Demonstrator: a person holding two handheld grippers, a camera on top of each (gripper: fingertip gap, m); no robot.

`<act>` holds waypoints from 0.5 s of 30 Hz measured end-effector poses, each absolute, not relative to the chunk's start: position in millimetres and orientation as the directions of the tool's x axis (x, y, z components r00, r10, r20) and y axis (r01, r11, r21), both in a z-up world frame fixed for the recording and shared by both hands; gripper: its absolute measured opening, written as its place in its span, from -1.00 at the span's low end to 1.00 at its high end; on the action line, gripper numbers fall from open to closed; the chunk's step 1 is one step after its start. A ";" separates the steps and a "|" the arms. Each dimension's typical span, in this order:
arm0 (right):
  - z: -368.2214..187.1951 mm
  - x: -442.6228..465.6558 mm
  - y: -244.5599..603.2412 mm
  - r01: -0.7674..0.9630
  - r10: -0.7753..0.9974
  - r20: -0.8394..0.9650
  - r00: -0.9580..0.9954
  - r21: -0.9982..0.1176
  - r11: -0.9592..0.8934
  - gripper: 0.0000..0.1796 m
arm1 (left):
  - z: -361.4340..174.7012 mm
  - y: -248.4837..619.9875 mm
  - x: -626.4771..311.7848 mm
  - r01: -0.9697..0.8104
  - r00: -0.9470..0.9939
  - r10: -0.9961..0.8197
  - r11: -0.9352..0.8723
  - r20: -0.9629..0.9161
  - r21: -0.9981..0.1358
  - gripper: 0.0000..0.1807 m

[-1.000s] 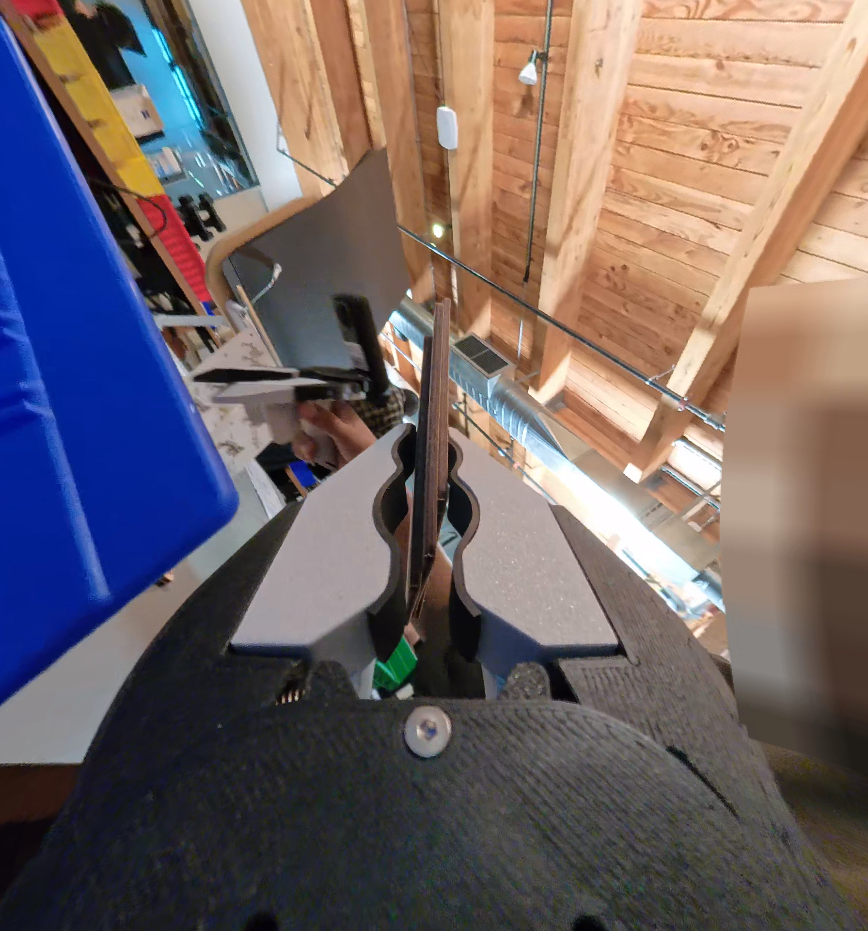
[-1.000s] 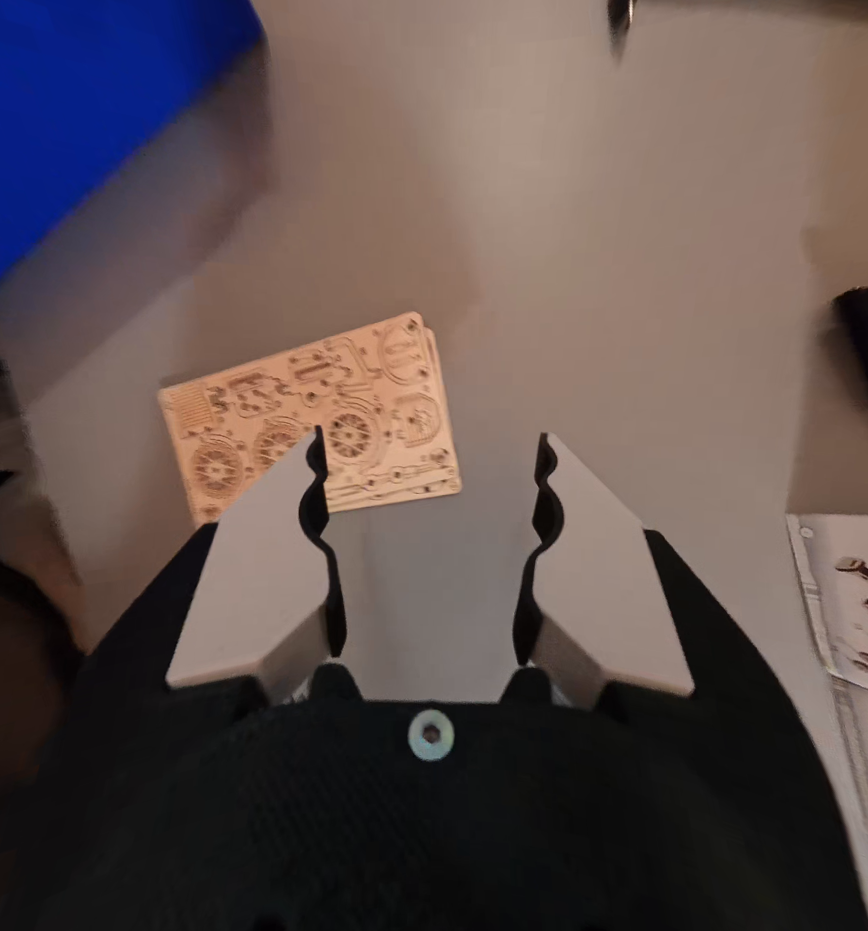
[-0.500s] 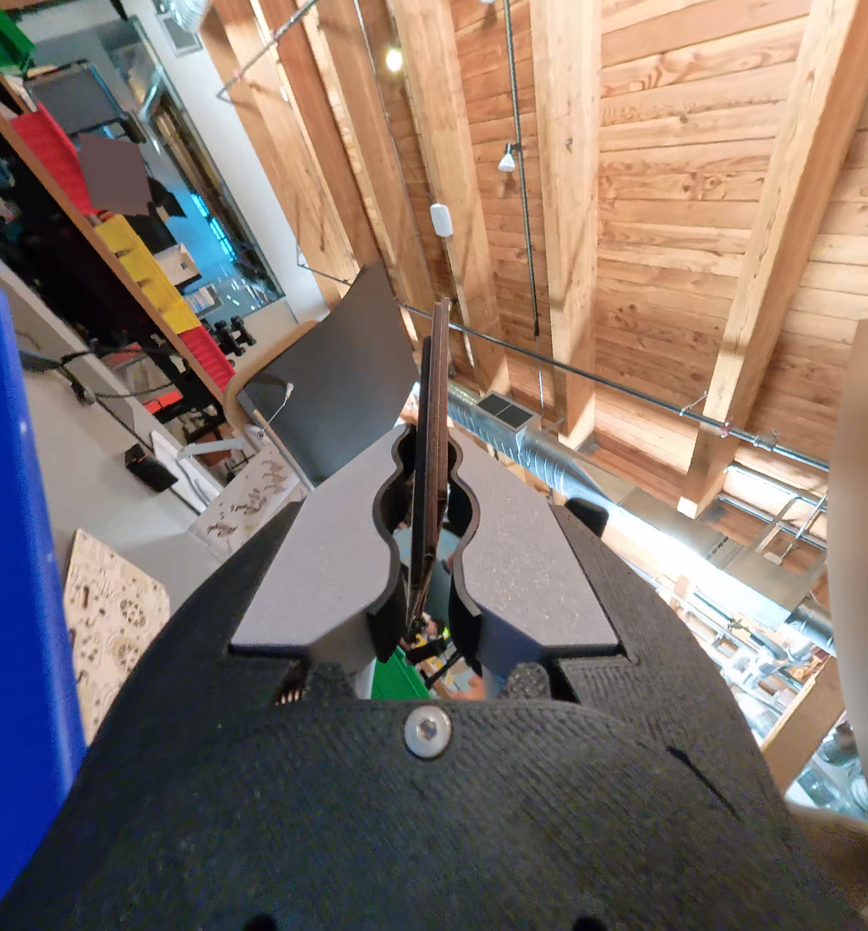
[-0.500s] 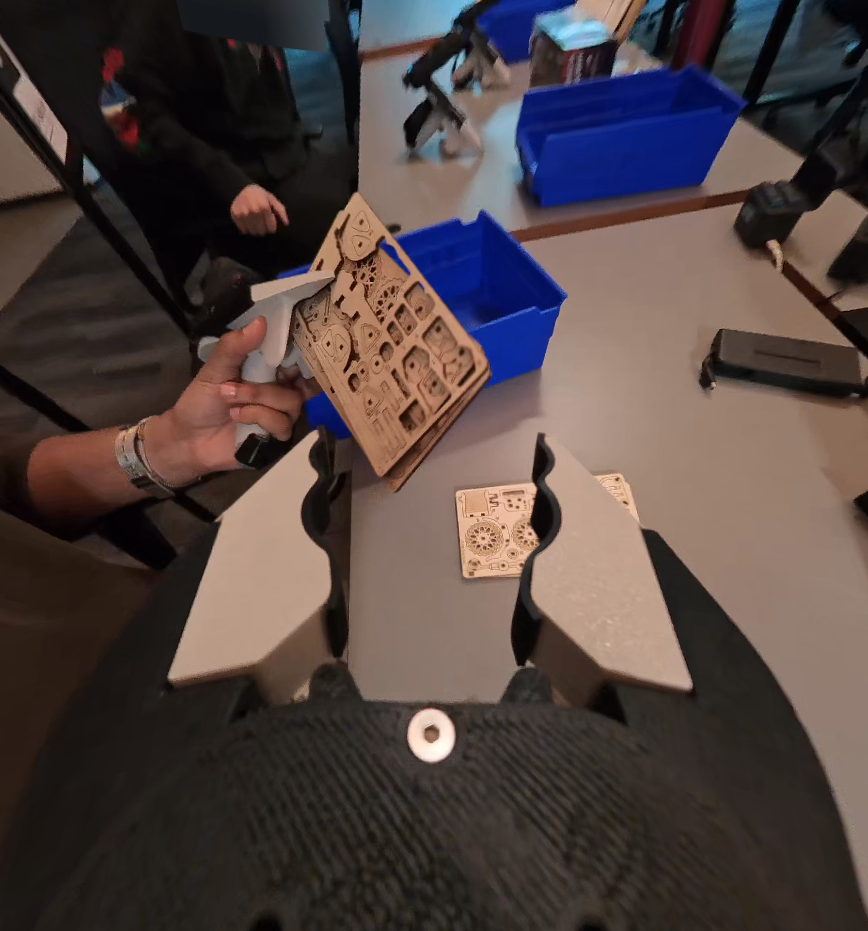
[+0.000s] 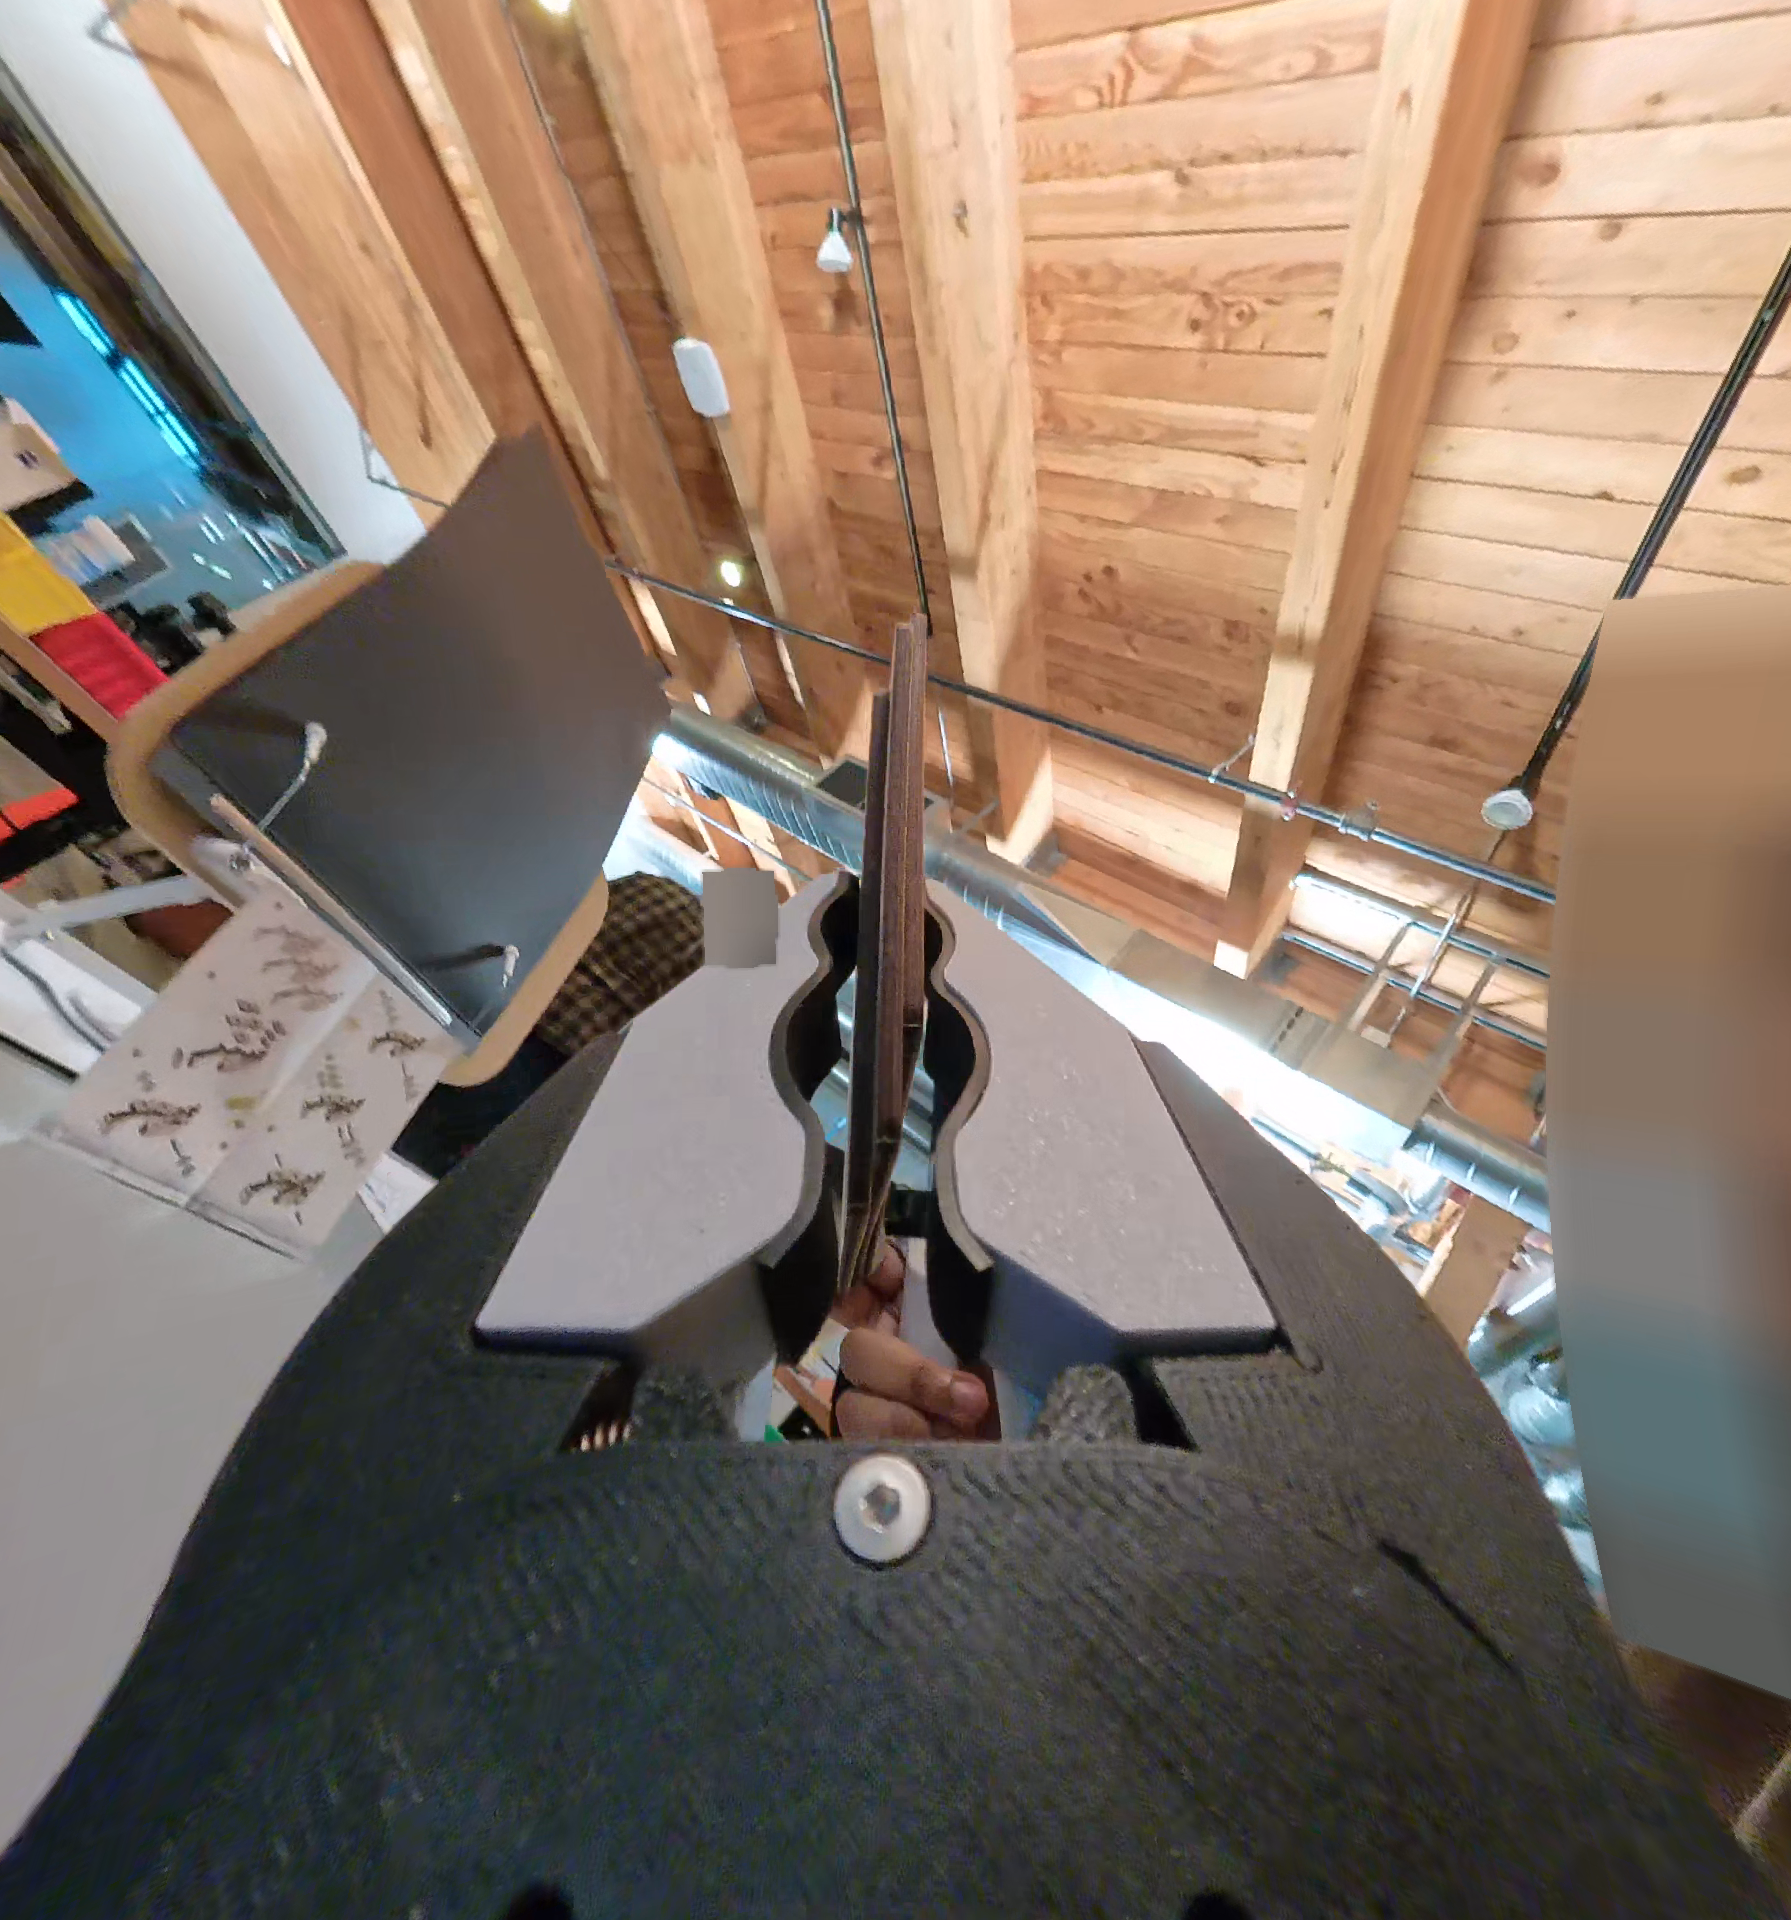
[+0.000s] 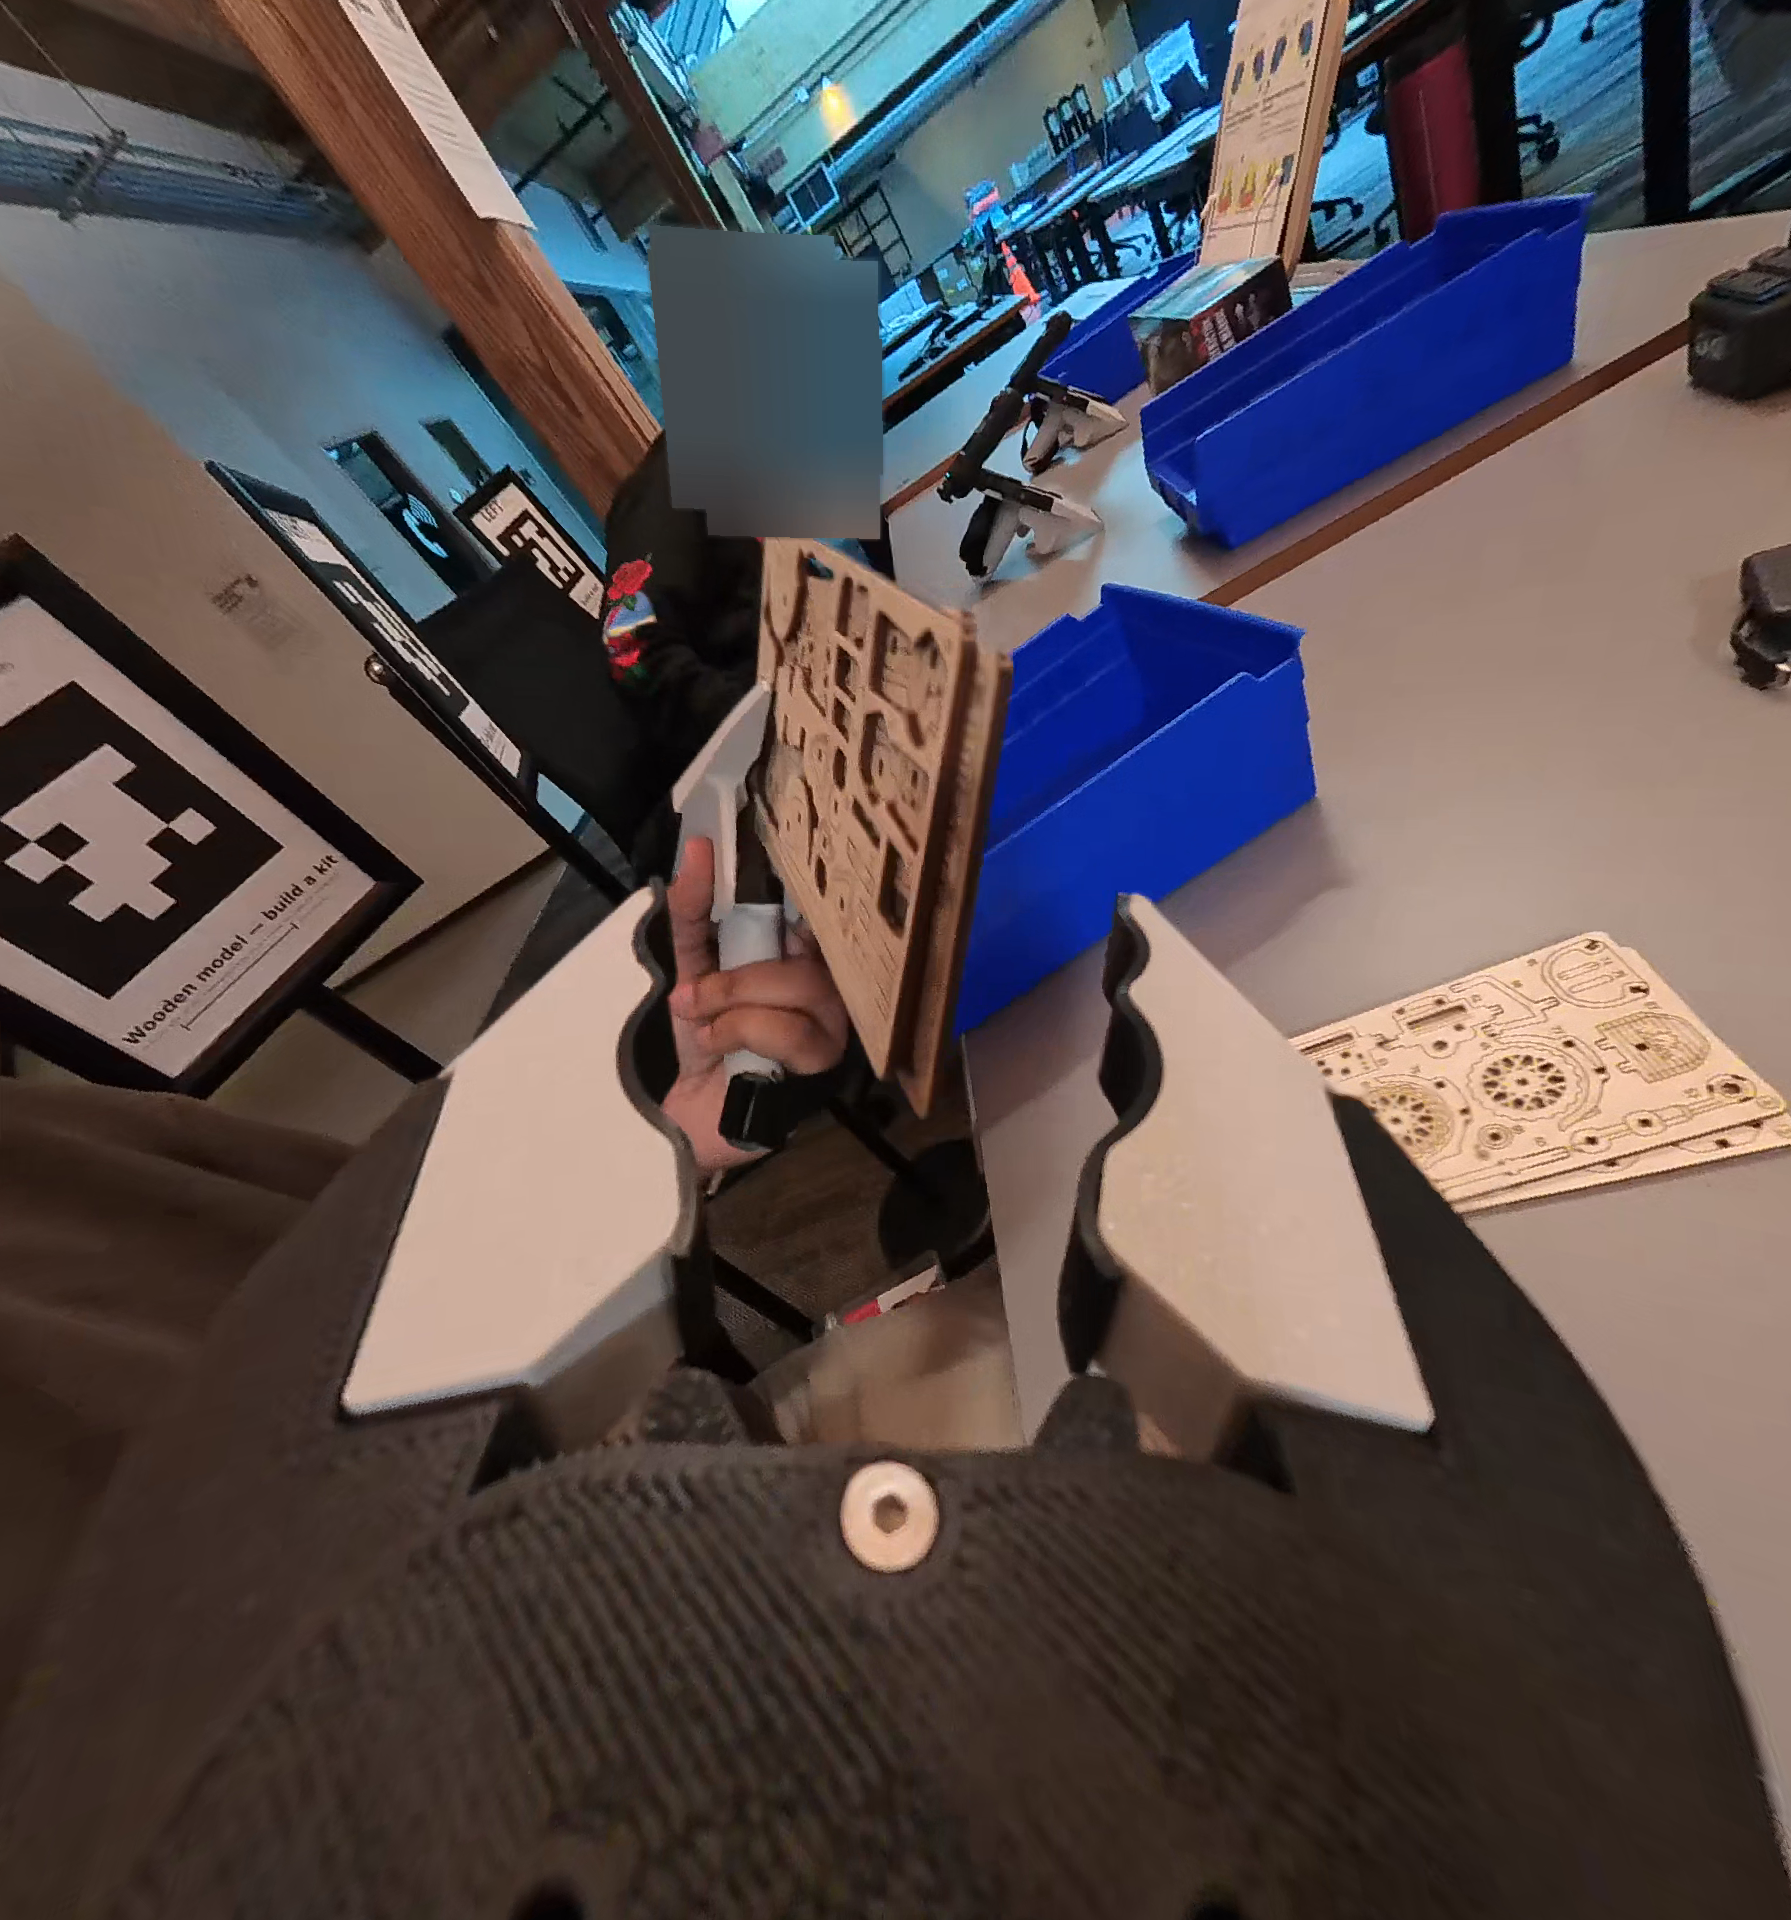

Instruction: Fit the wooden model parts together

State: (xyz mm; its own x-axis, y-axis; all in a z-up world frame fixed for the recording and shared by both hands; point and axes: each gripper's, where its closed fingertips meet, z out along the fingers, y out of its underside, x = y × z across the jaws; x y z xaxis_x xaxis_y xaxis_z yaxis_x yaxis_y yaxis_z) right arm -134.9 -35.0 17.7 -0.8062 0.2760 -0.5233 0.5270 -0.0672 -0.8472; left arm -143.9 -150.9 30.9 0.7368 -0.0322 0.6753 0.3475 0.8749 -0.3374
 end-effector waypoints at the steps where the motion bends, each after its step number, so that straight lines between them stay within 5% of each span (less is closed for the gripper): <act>1: 17.8 -133.5 -34.2 0.536 0.263 -0.535 -0.803 -0.841 -0.076 -0.10 | 28.4 -145.4 -143.4 0.364 0.733 -0.045 0.869 0.678 -0.335 -0.94; 15: -5.0 -127.3 -37.4 0.666 0.111 -0.671 -0.733 -0.741 -0.085 -0.34 | 1.9 -112.8 -141.5 0.462 0.683 -0.120 0.835 0.720 -0.299 -0.94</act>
State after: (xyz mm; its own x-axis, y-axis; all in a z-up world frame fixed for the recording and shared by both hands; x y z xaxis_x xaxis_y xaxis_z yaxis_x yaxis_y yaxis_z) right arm -127.3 -37.4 -5.0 -0.7331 0.1109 -0.6710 0.6657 -0.0851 -0.7413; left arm -141.5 -112.8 1.9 0.6832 -0.1200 0.7203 0.4619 0.8351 -0.2990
